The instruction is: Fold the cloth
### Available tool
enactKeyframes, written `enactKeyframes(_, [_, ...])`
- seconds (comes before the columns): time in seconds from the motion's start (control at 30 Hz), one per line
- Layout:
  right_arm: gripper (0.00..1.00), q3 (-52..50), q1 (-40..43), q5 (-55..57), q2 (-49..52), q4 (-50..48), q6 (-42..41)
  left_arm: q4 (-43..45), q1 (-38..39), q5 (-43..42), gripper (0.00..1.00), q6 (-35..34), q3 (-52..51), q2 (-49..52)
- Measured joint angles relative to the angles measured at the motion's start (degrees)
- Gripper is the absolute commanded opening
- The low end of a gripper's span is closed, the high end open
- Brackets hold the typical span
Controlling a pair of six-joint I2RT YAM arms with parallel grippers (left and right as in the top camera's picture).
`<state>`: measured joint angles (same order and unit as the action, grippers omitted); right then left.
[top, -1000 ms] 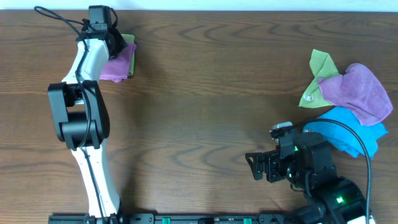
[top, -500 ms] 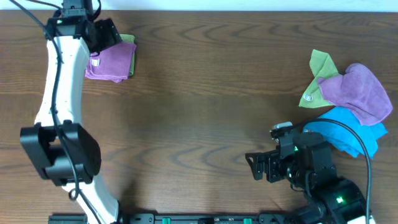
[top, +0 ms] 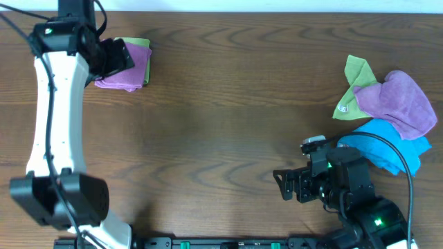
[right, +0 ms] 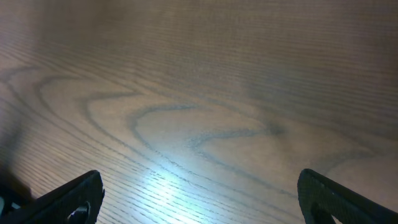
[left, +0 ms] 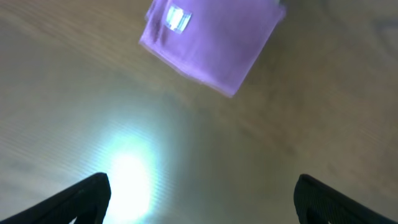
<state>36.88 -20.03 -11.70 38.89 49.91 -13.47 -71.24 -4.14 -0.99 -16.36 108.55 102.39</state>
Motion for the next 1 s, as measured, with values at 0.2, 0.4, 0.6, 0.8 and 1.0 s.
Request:
enactKeyframes(0.2, [0.99,0.00,0.00,0.00,0.00,0.00,0.00,-11.04,0.00,1.03,0.95,2.97,0.00,-5.42])
enactKeyframes(0.4, [0.99,0.00,0.00,0.00,0.00,0.00,0.00,-16.11,0.00,1.27,0.95,4.28,0.00,-9.44])
enactKeyframes(0.6, [0.99,0.00,0.00,0.00,0.00,0.00,0.00,-20.15,0.00,1.42,0.95,4.46,-0.20,-15.34])
enactKeyframes(0.8, [0.99,0.00,0.00,0.00,0.00,-0.02,0.00,-20.81,0.00,1.42,0.95,4.46,-3.63,-24.39])
enactKeyframes(1.0, [0.99,0.00,0.00,-0.02,0.00,0.00,0.00,-17.18,0.00,1.31,0.95,4.42,-13.31,-33.29])
